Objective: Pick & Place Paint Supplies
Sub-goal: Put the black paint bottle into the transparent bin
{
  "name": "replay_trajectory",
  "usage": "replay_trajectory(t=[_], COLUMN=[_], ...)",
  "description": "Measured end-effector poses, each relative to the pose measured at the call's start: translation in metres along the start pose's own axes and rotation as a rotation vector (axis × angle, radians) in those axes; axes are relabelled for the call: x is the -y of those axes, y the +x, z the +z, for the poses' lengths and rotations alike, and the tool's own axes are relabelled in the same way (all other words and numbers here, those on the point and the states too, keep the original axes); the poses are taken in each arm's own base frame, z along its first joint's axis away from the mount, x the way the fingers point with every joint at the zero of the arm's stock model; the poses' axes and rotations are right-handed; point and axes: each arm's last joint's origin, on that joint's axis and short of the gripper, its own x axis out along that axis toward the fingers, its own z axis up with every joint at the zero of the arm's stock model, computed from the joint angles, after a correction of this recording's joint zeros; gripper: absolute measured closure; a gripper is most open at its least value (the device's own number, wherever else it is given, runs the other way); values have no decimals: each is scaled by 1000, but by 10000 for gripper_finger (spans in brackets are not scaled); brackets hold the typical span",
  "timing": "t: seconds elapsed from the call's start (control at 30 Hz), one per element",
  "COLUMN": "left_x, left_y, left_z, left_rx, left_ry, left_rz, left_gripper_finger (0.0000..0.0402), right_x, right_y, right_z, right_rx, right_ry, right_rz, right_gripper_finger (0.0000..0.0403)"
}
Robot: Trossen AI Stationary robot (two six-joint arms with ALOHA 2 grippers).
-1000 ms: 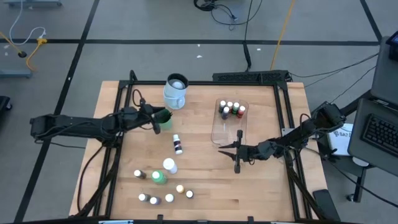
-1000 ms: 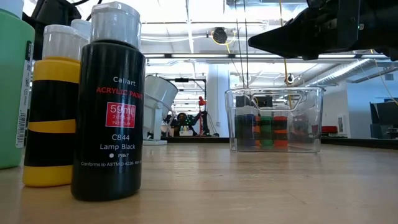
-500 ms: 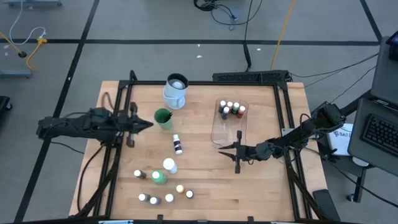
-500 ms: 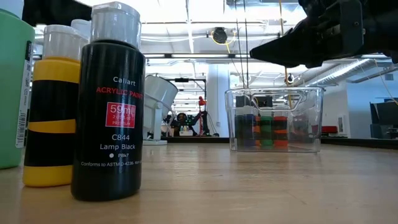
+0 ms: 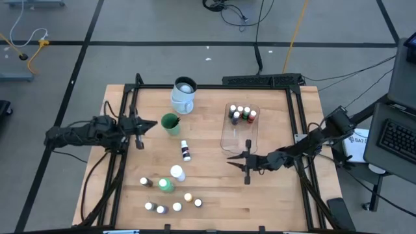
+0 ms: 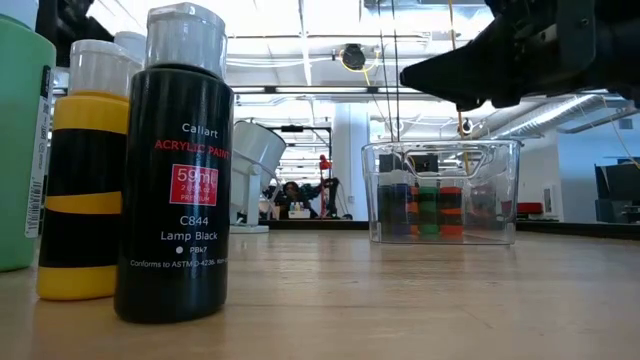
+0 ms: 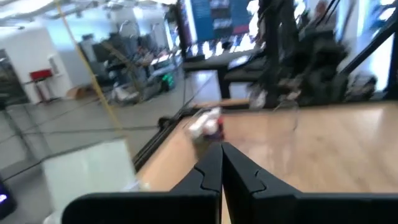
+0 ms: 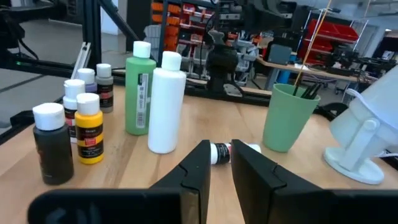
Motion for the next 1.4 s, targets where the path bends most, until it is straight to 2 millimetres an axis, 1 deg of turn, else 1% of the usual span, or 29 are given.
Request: replay_trajectory(t=[0.13, 0.17, 0.27, 0.33, 0.47, 0.5, 0.6, 0.7, 0.77, 0.8, 0.9, 0.97, 1.0, 1.07, 1.13, 1.2, 1.27, 1.4], left_x=[-4, -4, 1, 2, 4, 4, 5, 5, 5, 5, 7, 7, 7, 6, 6, 4, 1, -1], left_y=[-5, -5, 0, 3, 9, 9, 10, 10, 10, 10, 11, 12, 13, 13, 13, 13, 12, 12], left_z=[2, -1, -21, -32, -48, -52, -58, -58, -59, -59, -60, -59, -58, -55, -53, -48, -41, -39], left_rx=[33, 40, -32, -54, -21, -28, -50, -58, -71, -79, -94, -79, -66, -40, -20, 39, 99, 120], left_ry=[10, 17, 64, 71, 34, 32, 38, 34, -32, -69, -91, -92, -94, -106, -99, -79, -81, -113], left_rz=[1, -11, -59, -60, -24, -21, -21, -22, -23, -34, -79, -73, -71, -66, -61, -23, 32, 99], left_gripper_finger=[401, 401, 401, 401, 401, 400, 395, 399, 400, 399, 391, 388, 388, 389, 395, 399, 397, 385], right_x=[-4, -6, -14, -22, -35, -38, -45, -50, -54, -56, -61, -62, -63, -66, -68, -69, -65, -56], right_y=[8, 10, 22, 35, 65, 72, 93, 102, 106, 108, 104, 102, 100, 96, 88, 81, 68, 55], right_z=[0, 1, 3, 11, 36, 45, 82, 110, 117, 118, 109, 108, 109, 110, 103, 97, 90, 83], right_rx=[-3, 2, 1, 9, -49, -62, -102, -178, -219, -229, -287, -299, -304, -292, -289, -263, -260, -209], right_ry=[-24, -30, -58, -81, -131, -138, -157, -168, -154, -154, -212, -257, -281, -326, -359, -365, -376, -318], right_rz=[3, 20, 113, 156, 159, 161, 167, 139, 117, 118, 68, 15, 17, 75, 158, 223, 227, 210], right_gripper_finger=[348, 348, 349, 349, 349, 349, 349, 349, 348, 347, 340, 334, 330, 324, 321, 322, 325, 337])
